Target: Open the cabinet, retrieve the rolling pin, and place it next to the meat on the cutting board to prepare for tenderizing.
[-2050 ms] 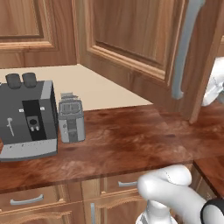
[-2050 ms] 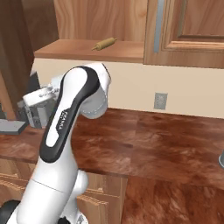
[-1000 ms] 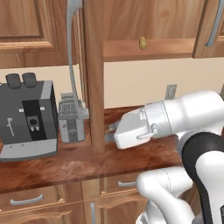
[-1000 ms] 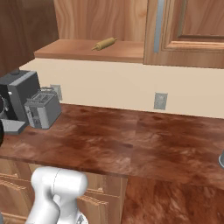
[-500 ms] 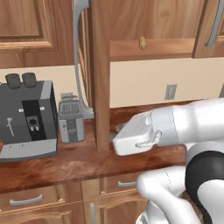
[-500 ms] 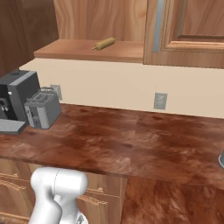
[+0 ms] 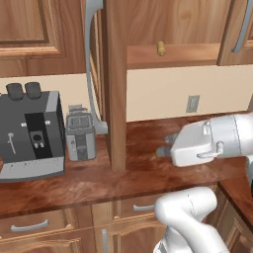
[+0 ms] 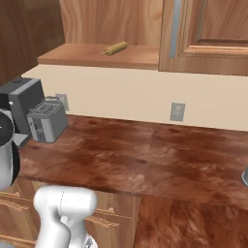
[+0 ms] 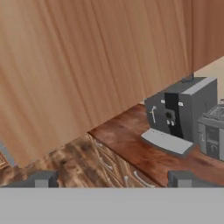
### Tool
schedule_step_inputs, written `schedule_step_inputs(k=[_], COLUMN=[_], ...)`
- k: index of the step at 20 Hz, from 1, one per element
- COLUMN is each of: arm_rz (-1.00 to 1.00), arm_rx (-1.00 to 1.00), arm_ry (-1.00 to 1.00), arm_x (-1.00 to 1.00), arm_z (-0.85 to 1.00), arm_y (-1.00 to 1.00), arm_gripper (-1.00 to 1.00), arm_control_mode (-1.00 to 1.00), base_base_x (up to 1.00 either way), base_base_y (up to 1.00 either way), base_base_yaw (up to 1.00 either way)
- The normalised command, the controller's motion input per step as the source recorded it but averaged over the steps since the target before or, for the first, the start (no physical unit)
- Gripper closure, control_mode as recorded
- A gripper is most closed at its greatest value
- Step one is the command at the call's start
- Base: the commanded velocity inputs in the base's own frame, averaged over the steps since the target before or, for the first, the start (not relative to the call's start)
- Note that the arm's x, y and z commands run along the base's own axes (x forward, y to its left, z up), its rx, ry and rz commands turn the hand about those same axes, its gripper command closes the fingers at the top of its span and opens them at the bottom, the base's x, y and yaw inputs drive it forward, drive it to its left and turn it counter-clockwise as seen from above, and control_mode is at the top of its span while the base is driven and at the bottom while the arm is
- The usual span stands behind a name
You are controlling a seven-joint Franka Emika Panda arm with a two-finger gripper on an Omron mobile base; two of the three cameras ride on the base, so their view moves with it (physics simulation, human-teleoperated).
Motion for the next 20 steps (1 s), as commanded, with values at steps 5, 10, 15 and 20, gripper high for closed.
schedule_step_inputs(k=[5, 10, 15, 20], arm_rz=[-0.02, -0.2, -0.42, -0.41], arm_rx=[0.0, 0.0, 0.0, -0.02], arm_ry=[0.0, 0.0, 0.0, 0.0], arm_x=[0.04, 0.08, 0.0, 0.08], arm_z=[0.0, 0.01, 0.06, 0.19], arm_y=[-0.92, -0.8, -0.68, -0.63], arm_gripper=[-1.0, -1.0, -1.0, -1.0], arm_control_mode=[-1.0, -1.0, -1.0, -1.0], base_base_x=[0.0, 0.0, 0.0, 0.0], base_base_y=[0.0, 0.0, 0.0, 0.0], base_base_yaw=[0.0, 0.0, 0.0, 0.0])
